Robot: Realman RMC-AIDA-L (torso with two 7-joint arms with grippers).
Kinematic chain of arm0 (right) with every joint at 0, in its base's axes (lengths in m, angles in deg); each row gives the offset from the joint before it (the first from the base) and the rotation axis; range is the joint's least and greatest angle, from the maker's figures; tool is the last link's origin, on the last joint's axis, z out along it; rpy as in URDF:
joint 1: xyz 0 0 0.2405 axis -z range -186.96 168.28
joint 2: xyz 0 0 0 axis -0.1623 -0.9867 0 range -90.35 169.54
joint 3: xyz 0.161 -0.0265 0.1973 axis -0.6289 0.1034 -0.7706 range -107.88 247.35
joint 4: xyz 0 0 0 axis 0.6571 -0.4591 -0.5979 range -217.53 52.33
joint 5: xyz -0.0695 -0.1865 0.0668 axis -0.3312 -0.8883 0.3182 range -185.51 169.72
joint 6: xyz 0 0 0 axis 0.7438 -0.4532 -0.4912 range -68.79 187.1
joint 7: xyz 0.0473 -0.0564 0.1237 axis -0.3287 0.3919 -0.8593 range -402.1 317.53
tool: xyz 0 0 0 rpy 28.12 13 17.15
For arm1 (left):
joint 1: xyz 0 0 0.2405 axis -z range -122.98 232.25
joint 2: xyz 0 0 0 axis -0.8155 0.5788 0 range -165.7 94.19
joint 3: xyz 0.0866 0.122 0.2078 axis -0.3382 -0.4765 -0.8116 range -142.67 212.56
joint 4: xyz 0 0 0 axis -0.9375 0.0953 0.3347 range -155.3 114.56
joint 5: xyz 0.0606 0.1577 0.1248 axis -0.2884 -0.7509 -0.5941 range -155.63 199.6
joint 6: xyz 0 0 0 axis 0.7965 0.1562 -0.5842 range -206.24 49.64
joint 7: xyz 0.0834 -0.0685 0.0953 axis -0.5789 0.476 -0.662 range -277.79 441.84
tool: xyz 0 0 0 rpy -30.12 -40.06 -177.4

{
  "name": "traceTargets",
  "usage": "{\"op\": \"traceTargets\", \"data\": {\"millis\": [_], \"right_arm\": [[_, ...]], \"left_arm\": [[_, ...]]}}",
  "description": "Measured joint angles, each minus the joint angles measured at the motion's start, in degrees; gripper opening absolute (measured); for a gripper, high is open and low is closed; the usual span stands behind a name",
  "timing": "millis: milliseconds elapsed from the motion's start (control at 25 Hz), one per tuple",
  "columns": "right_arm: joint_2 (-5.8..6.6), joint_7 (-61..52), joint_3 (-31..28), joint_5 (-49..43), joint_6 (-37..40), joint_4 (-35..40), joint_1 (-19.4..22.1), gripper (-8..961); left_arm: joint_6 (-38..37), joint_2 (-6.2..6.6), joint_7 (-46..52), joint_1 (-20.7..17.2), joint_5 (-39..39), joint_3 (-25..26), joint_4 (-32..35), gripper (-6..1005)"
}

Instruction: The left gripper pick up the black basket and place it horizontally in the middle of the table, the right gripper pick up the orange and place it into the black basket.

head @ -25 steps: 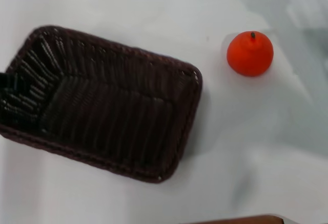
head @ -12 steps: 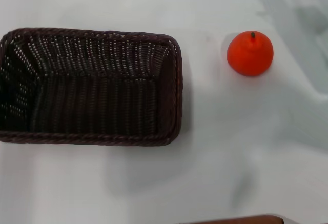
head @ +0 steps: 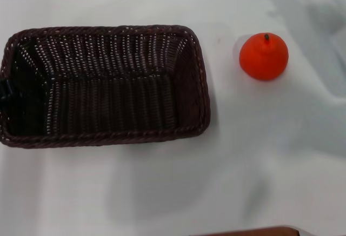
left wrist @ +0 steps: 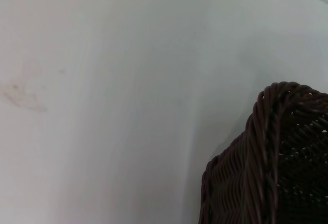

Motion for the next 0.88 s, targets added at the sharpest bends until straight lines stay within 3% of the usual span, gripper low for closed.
{"op": "traceTargets", "data": {"millis": [560, 840, 880], "right_arm": [[-0.23, 0.0, 2.7, 0.0, -2.7, 0.8, 2.4, 927], [-0.13, 0.3, 12.6, -0.1, -3.2, 0.7, 4.2, 927], [-0.19, 0.3, 13.9, -0.1, -3.2, 0.7, 4.4, 927]], "left_arm": [[-0.3, 0.32, -3.2, -0.2, 0.6, 2.4, 3.5, 217], [3.6, 0.37, -10.3, 2.0, 5.2, 9.9, 3.1, 489], [4.1, 0.42, -12.9, 2.1, 8.8, 13.3, 2.6, 520]]}}
